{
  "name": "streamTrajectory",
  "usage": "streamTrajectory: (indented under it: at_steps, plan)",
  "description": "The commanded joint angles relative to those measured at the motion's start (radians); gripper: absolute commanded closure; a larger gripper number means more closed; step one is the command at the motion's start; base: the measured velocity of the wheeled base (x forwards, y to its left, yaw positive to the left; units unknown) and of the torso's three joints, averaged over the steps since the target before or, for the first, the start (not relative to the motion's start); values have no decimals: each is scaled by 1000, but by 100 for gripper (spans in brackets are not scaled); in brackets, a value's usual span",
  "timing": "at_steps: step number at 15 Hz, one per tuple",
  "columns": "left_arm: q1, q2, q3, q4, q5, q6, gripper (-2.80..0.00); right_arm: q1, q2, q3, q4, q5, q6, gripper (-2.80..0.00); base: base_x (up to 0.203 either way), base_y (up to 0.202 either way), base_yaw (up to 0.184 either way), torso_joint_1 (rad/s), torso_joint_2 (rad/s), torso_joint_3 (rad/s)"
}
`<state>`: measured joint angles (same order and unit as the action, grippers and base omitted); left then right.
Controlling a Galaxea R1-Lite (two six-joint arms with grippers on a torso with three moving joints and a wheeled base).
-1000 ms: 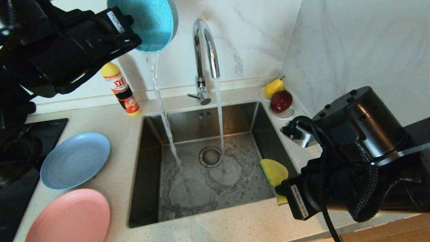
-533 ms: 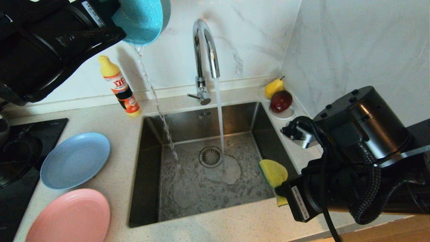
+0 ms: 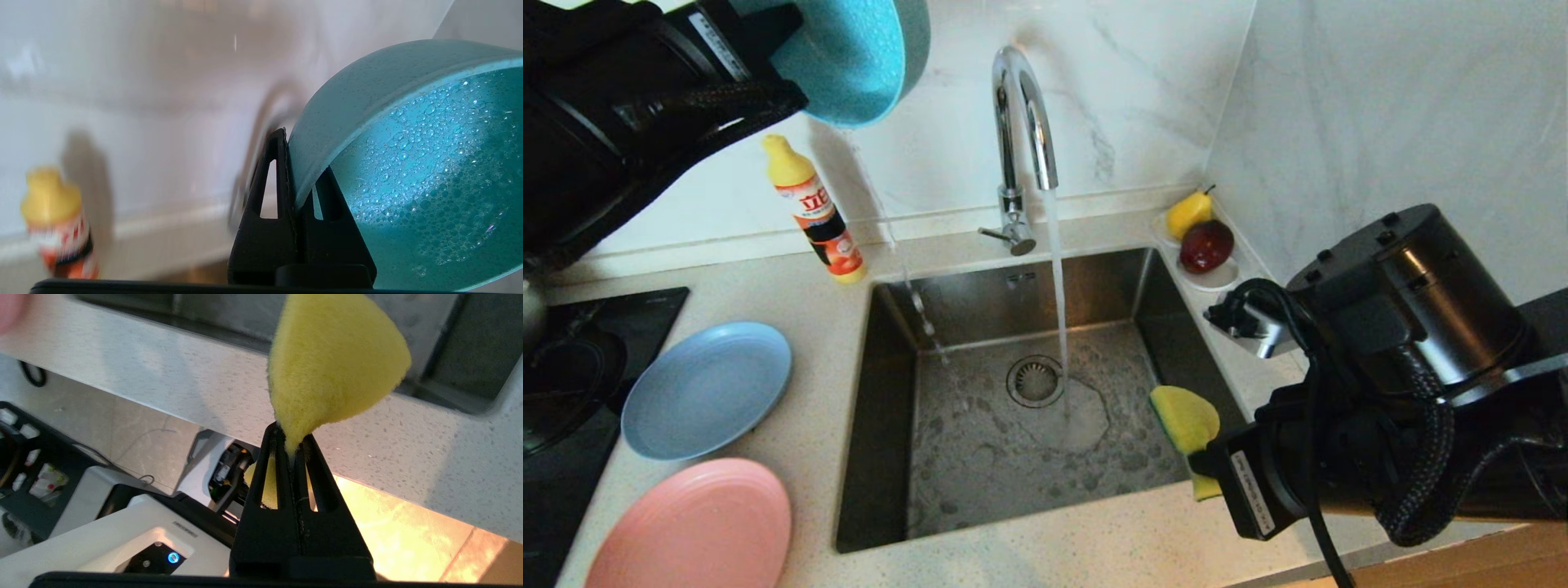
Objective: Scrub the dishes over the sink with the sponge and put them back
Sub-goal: Wash the bowl, then wipe the bowl
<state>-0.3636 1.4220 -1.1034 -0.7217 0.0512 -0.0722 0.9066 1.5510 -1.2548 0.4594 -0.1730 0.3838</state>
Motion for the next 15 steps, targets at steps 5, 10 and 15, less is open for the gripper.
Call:
streamTrajectory:
  at_steps: [5, 10, 15]
  plan:
    - [-4, -85, -108, 738, -4, -25, 0, 66, -85, -19, 1, 0, -5, 0, 0, 0, 0, 0, 0, 0]
    - [-126, -121, 16, 814, 52, -24, 0, 93, -133, -51, 12, 7, -8, 0, 0, 0, 0, 0, 0, 0]
    - [-241, -40, 89, 683, 239, -21, 0, 137, -171, -82, 12, 28, -6, 0, 0, 0, 0, 0, 0, 0]
